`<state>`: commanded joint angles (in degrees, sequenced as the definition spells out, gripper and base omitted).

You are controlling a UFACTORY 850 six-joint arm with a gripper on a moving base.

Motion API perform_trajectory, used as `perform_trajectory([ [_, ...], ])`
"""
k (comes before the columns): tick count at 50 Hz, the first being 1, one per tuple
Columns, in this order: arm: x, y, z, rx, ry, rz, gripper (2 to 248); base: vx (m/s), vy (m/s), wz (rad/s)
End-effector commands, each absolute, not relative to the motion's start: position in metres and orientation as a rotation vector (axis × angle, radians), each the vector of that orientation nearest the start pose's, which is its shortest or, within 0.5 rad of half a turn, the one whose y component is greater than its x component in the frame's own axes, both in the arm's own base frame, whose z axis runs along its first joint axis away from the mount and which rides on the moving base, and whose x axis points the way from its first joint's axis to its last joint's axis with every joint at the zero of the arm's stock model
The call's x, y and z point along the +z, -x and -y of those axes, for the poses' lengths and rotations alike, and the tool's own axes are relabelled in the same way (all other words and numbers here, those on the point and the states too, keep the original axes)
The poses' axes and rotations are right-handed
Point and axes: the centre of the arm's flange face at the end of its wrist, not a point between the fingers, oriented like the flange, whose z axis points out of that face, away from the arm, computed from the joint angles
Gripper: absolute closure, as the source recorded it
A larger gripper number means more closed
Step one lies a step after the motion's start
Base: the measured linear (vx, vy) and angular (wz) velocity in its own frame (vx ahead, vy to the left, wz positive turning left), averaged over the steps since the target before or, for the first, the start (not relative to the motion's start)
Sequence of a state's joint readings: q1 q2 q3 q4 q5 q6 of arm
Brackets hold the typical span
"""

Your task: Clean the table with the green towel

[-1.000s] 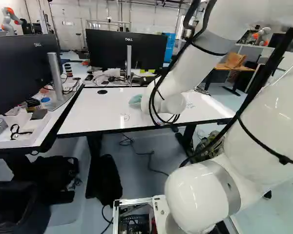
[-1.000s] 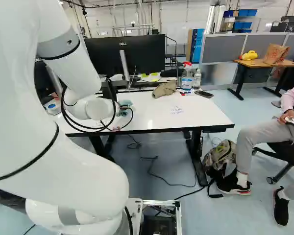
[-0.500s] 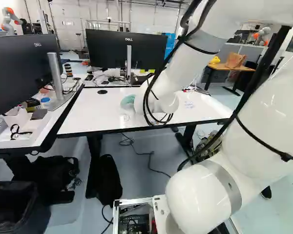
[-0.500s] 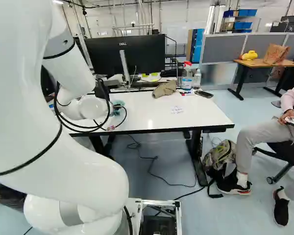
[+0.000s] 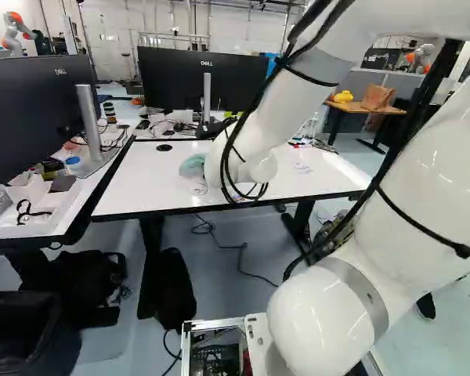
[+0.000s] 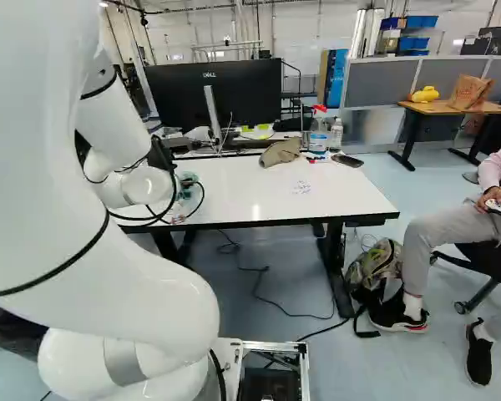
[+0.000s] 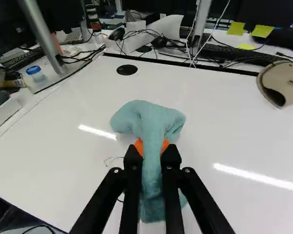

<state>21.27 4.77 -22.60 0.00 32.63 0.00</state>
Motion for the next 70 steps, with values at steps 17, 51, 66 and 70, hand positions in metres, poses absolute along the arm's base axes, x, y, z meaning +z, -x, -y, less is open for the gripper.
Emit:
perform_trajectory([
  [17, 0.398, -0.339, -0.156, -1.438, 2.491, 0.545, 200, 0.000, 0.000, 0.000],
  [51, 0.395, -0.326, -0.175, -1.372, 2.483, 0.625, 200, 0.000, 0.000, 0.000],
  [66, 0.392, -0.324, -0.174, -1.321, 2.519, 0.634, 200, 0.000, 0.000, 0.000],
  [70, 0.391, -0.324, -0.174, -1.305, 2.530, 0.637, 200, 0.000, 0.000, 0.000],
])
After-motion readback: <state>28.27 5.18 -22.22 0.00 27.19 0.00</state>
